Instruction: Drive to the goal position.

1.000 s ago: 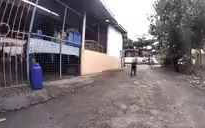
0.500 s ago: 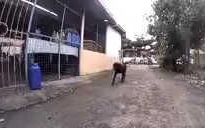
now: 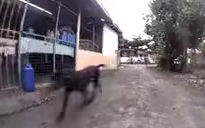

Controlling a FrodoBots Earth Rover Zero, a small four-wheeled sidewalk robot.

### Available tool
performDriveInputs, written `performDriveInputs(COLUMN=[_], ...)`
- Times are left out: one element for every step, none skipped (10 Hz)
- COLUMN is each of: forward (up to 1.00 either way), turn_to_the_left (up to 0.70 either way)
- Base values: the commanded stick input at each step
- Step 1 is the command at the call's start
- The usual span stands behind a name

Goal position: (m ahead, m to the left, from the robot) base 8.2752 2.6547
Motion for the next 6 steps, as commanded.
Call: performDriveInputs(forward=[0.7, 0.7, 0.7, 0.7, 0.7, 0.7], turn_to_the_left=[0.0, 0.0, -0.12, -0.27, -0.27, 0.0])
